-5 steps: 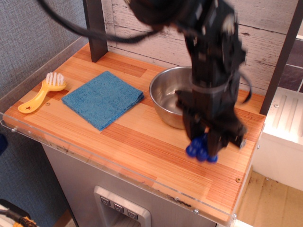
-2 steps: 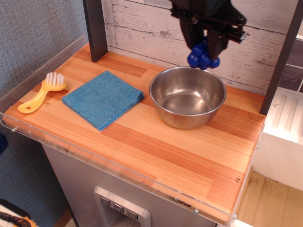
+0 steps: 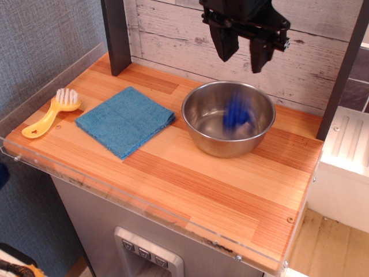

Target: Put the dark blue object in the pot.

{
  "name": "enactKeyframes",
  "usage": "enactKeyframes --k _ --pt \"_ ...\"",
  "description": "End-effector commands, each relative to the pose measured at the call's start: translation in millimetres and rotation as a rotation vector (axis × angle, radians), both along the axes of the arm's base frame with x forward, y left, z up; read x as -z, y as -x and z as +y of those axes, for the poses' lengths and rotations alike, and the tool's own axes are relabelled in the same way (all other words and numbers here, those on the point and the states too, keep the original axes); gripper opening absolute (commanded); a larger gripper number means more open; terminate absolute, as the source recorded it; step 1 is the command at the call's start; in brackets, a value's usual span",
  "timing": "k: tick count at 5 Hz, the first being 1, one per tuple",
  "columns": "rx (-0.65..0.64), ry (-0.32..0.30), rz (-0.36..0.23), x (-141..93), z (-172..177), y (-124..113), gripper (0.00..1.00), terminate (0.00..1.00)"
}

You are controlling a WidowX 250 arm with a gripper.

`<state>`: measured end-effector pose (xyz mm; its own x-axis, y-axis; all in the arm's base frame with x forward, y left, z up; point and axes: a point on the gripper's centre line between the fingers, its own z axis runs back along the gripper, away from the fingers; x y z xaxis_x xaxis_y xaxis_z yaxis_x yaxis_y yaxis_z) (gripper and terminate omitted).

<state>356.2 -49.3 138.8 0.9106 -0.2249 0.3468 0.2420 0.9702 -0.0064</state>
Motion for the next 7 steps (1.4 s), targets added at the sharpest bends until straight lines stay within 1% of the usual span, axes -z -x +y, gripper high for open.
enactKeyframes --k 1,2,3,4,5,6,7 --pt "-0.025 -0.003 -0.045 -41.8 11.9 8.7 1.0 0.0" --pt "-0.112 -0.02 0.018 -66.0 30.7 31.9 1.0 0.0" --pt "-0.153 -0.012 0.08 -65.8 48.6 58.2 1.0 0.0" --pt "-0.15 -0.016 0.121 -58.5 54.7 70.7 1.0 0.0" --pt "-0.129 -0.036 0.156 -55.0 56.7 78.6 1.0 0.0" --pt "-0.129 -0.036 0.156 -55.0 56.7 78.6 1.0 0.0" --pt "-0.129 -0.036 0.156 -55.0 56.7 78.6 1.0 1.0"
